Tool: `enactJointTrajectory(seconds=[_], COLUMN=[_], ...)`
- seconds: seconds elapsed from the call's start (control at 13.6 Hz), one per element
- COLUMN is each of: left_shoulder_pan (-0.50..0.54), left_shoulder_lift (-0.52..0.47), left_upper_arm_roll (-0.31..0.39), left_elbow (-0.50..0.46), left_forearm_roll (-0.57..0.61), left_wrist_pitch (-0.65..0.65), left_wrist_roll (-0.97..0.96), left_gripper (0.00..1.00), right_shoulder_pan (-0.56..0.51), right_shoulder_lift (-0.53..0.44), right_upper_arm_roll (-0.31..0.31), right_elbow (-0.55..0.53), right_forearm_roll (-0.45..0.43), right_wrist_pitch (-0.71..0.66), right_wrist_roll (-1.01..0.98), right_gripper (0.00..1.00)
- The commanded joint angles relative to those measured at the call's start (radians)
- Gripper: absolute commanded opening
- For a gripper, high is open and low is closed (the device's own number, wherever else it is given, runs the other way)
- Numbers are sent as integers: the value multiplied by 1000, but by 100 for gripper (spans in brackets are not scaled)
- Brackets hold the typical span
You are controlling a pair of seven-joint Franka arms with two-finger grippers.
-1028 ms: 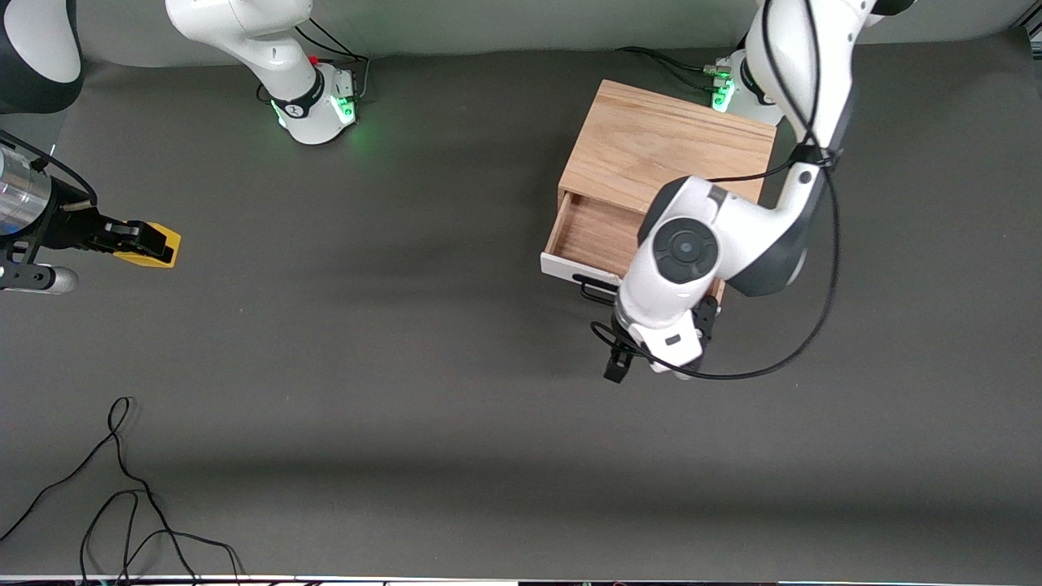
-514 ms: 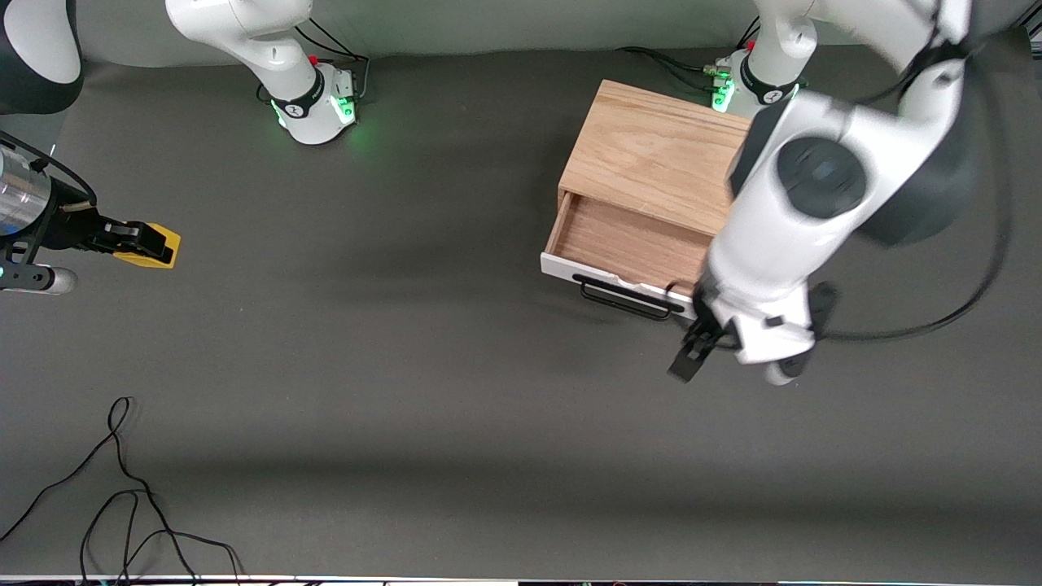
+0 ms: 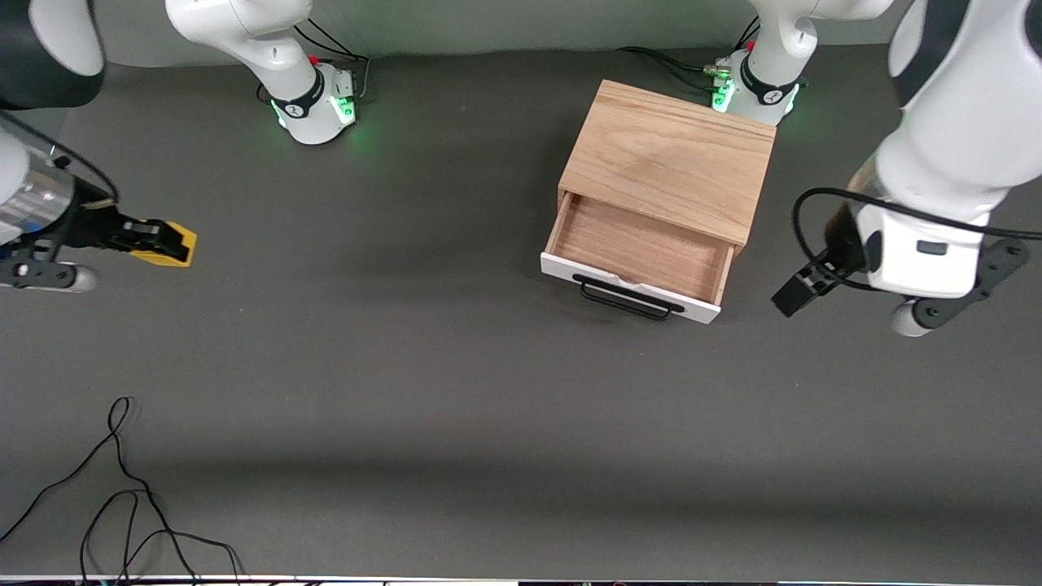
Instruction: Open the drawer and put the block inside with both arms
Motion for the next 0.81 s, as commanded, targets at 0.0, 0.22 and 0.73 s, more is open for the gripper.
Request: enactJointTrajectory(seconds=[0.0,0.22,0.73], left_shoulder_pan=[47,98,99], left_shoulder_lift=[-30,-87,-378], left_upper_arm_roll=[-6,-6,-7], left_elbow=[1,-15,-488], left_forearm_roll=[8,-8,-17], left_wrist_pitch=[-48,-167,36], left_wrist_roll=[264,520,538], left_gripper=[100,100,100], right_shoulder_pan=[130,283,548], right_shoulder_lift=[-4,56,405], right_upper_arm_roll=[-2,-2,1], right_elbow=[17,80,440], right_forearm_roll=[1,3,33], right_wrist_pitch=[11,32,52], right_wrist_roll=[133,314,699], right_gripper=[31,31,31])
